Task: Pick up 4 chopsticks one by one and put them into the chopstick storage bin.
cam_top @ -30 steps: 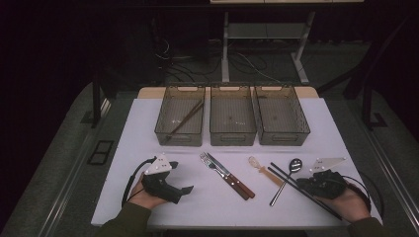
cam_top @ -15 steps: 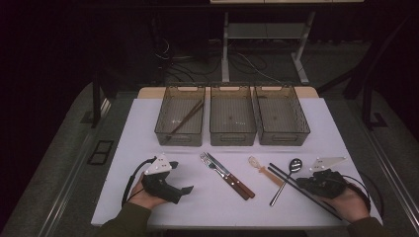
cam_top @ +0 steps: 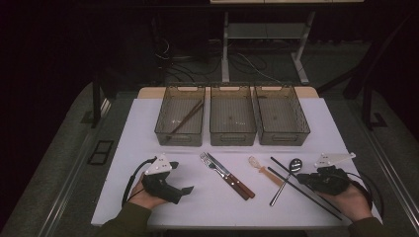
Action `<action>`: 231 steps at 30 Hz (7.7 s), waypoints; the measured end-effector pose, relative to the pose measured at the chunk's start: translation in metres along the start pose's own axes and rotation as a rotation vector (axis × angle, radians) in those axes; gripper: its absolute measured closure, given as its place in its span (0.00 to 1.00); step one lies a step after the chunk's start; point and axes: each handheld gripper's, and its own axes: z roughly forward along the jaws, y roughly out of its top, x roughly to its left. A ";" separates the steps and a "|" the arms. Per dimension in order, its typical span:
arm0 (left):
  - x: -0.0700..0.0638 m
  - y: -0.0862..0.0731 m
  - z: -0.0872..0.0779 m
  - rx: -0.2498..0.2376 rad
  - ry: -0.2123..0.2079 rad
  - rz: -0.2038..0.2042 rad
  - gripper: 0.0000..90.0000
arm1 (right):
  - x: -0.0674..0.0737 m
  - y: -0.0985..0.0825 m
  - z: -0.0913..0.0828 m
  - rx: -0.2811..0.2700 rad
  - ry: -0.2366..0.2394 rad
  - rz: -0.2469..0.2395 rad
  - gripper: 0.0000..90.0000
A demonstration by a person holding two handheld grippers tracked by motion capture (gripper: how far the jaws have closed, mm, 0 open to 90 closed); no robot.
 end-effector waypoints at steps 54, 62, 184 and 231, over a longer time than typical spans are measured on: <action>-0.001 0.000 0.001 -0.021 -0.022 0.006 0.00 | 0.037 0.124 0.036 -0.217 0.095 -0.017 0.95; -0.001 -0.001 0.005 -0.024 -0.028 0.011 0.00 | 0.041 0.151 0.050 -0.220 0.094 -0.016 0.95; -0.003 0.000 0.004 -0.044 -0.049 0.004 0.00 | 0.067 0.261 0.117 -0.196 0.125 -0.107 0.31; -0.003 -0.001 0.005 -0.020 -0.043 0.016 0.00 | 0.027 0.110 0.042 -0.144 0.110 -0.057 0.45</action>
